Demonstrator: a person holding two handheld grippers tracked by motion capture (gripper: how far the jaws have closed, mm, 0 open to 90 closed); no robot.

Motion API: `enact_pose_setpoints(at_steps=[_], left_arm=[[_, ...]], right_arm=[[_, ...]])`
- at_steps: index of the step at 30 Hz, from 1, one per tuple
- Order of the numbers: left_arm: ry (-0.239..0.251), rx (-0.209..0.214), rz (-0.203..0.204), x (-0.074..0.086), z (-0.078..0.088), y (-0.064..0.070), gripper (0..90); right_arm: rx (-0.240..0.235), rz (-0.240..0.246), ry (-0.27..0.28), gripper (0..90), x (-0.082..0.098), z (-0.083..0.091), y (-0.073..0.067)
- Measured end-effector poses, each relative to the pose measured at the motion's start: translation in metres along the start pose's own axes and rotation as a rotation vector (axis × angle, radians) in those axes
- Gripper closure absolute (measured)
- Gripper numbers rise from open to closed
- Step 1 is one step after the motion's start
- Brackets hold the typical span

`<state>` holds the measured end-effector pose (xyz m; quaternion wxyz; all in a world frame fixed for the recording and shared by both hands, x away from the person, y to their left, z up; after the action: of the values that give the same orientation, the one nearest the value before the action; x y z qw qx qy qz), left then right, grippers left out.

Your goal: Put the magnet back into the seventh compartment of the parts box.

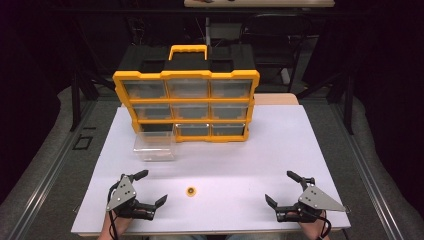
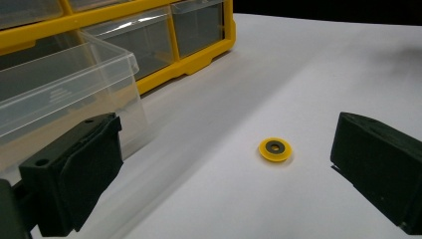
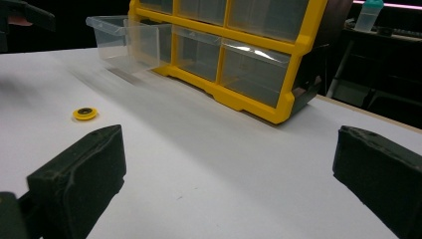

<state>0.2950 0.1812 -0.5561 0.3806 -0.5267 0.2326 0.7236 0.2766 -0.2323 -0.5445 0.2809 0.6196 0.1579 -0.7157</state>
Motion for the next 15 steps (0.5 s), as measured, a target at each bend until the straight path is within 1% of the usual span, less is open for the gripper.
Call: enact_pose_setpoints(at_steps=[1, 4, 6, 8, 11, 12, 15], left_arm=[[0.000, 0.000, 0.000, 0.000, 0.000, 0.000, 0.0], [-0.039, 0.008, 0.012, -0.001, -0.007, 0.001, 0.0], [-0.045, 0.009, 0.015, -0.001, -0.008, 0.001, 0.0], [-0.071, 0.016, 0.020, -0.002, -0.013, 0.002, 0.0], [-0.079, 0.016, 0.016, -0.004, -0.016, 0.002, 0.0], [-0.098, 0.019, 0.016, -0.005, -0.019, 0.003, 0.0], [-0.112, 0.025, 0.013, -0.007, -0.021, 0.004, 0.0]], right_arm=[[0.000, 0.000, 0.000, 0.0, 0.000, 0.000, 0.000], [0.002, 0.002, -0.003, 0.0, 0.000, 0.000, 0.001], [0.002, 0.001, -0.003, 0.0, 0.000, 0.000, 0.001], [0.001, 0.001, -0.005, 0.0, 0.001, -0.001, 0.001], [0.002, -0.002, -0.005, 0.0, 0.001, -0.001, 0.001], [0.002, -0.003, -0.006, 0.0, 0.001, -0.001, 0.001], [0.004, -0.006, -0.009, 0.0, 0.002, -0.001, 0.002]])
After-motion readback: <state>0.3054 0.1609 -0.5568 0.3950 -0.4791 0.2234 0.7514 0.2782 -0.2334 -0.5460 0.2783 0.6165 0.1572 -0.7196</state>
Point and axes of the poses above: each handheld gripper's, and its own axes: z roughly backward along the jaws, x roughly out of its underside, y roughly to its right, the point moved 6 cm from there along -z, roughly forward along the jaws, and after that the axes turned 3 degrees about x, right-handed, at the moved point
